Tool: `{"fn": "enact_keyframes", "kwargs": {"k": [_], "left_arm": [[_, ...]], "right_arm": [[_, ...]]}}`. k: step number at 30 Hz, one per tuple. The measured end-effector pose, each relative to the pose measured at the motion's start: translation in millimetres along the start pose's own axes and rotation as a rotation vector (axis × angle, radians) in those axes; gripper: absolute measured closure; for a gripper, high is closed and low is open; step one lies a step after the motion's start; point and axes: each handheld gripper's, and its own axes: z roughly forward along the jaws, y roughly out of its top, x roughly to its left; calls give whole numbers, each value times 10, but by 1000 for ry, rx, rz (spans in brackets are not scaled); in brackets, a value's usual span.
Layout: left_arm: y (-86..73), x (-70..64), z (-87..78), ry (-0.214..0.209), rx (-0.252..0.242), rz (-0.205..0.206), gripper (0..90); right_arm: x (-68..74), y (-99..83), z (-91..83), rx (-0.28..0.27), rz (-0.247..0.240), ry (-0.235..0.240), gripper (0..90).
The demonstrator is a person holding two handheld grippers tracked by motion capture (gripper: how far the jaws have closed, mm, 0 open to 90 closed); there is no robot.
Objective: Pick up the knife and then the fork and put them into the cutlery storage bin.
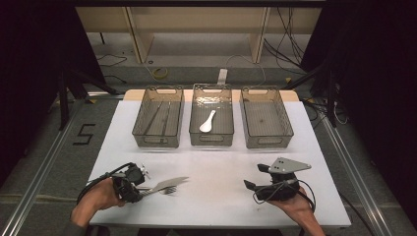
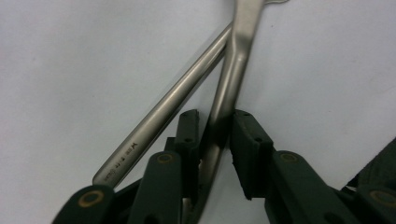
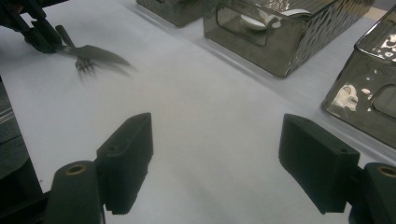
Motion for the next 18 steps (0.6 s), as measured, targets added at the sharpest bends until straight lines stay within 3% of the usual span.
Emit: {"fn": "enact_keyframes", "kwargs": {"k": [3, 12, 18], "left_arm": [[-8, -3, -1, -16, -9, 3, 782], [-53, 44, -5, -50, -44, 5, 797], [-40, 81, -27, -74, -84, -62, 803]], "right_arm": [[-1, -1, 1, 1, 0, 0, 271], [-1, 1, 1, 0, 0, 2, 272], [-5, 1, -2, -1, 5, 0, 272]]}}
